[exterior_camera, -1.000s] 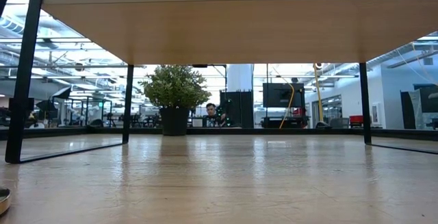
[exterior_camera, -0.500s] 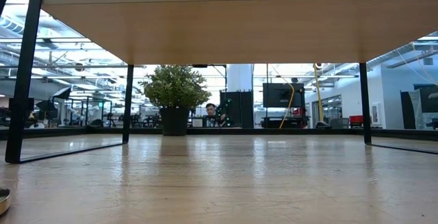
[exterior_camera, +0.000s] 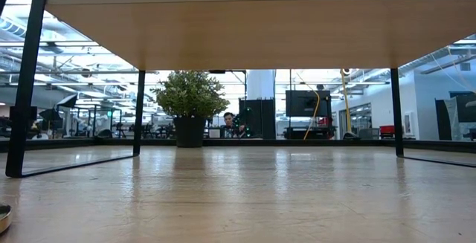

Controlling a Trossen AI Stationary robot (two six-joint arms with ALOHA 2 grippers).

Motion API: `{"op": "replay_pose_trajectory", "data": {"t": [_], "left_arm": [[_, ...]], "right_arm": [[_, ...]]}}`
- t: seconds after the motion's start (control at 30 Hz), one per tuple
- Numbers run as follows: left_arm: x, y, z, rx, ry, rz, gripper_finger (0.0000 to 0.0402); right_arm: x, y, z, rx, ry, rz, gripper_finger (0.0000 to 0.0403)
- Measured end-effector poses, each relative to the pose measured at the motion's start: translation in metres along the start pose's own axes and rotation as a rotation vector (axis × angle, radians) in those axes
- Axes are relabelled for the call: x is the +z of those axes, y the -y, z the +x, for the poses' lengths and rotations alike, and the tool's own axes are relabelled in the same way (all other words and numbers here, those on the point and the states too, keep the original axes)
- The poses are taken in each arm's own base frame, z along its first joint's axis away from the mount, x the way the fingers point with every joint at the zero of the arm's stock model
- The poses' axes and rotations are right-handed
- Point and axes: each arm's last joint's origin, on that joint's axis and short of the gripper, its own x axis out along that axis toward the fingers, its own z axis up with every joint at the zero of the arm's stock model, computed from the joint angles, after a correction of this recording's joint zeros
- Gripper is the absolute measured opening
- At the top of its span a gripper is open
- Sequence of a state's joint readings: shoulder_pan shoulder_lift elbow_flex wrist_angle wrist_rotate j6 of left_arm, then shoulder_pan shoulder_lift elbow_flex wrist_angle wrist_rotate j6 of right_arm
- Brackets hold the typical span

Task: Pick & Place candle stick holders
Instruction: Put the top candle holder on the shelf aligned with the other candle holder

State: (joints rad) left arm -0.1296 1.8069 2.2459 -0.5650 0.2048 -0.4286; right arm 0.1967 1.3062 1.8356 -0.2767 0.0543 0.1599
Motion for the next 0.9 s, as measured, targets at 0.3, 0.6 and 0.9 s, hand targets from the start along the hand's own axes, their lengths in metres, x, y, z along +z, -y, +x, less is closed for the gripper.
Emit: {"op": "replay_pose_trajectory", "data": {"t": [0.3,0.6,0.9], "left_arm": [[0.0,0.029,-0.017,0.16,0.096,0.085,0.0015],[-0.006,0.064,-0.061,0.678,0.247,0.168,0.0015],[-0.057,0.076,-0.059,1.104,0.367,0.106,0.0015]], "right_arm": [[0.015,0.0,-0.009,-0.073,0.118,-0.065,0.0237],[0.023,-0.001,-0.022,-0.064,0.139,-0.078,0.0258],[0.016,-0.003,-0.022,-0.051,0.072,-0.047,0.0258]]}}
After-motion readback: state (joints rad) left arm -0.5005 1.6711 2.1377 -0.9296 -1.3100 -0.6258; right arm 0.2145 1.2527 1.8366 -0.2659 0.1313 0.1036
